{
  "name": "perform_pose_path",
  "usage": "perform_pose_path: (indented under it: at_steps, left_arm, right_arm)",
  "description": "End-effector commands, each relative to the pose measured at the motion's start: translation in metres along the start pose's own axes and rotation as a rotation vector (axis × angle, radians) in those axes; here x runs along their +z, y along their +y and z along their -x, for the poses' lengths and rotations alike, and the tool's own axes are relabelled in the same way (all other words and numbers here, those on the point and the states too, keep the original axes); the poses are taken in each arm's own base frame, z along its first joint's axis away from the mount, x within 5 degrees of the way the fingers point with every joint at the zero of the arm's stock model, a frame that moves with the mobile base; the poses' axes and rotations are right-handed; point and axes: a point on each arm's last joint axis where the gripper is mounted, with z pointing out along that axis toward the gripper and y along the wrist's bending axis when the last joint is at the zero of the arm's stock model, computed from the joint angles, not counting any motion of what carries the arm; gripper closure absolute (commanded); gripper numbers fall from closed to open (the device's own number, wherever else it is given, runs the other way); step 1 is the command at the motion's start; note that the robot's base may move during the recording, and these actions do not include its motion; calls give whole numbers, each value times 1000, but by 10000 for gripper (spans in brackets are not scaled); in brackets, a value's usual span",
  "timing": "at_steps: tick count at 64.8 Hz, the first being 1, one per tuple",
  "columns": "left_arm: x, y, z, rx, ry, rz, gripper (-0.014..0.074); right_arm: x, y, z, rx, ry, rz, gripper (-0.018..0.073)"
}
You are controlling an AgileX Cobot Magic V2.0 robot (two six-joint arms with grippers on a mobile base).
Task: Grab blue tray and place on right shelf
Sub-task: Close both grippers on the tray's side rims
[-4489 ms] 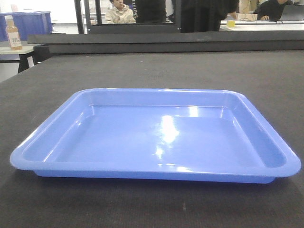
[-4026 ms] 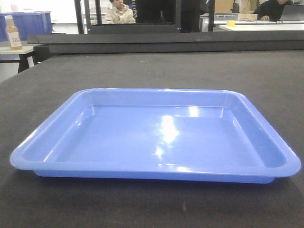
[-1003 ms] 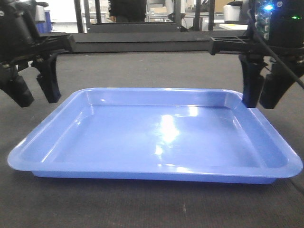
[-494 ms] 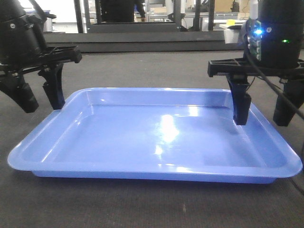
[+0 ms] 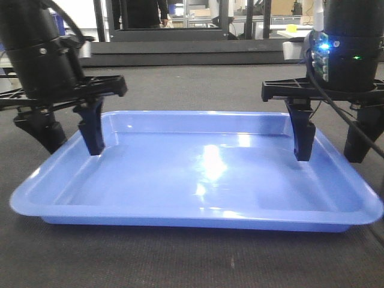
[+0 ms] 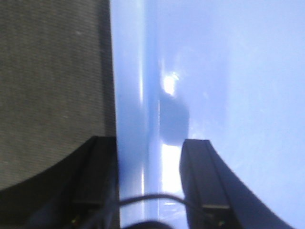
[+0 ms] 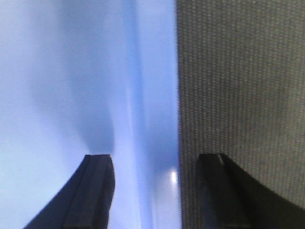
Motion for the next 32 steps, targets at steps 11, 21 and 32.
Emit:
perform_pose_path:
  at_steps: [11, 21, 32]
  left_arm:
    - [-16, -1, 3, 30, -44, 22, 372]
    - [-6, 2, 0, 32, 21, 46, 372]
    - [-4, 2, 1, 13, 19, 51, 372]
  right_arm:
    - [-23, -1, 3, -4, -65, 20, 76]
    - [-19, -3, 0, -2, -48, 11, 76]
    - [-17, -3, -1, 14, -48, 11, 76]
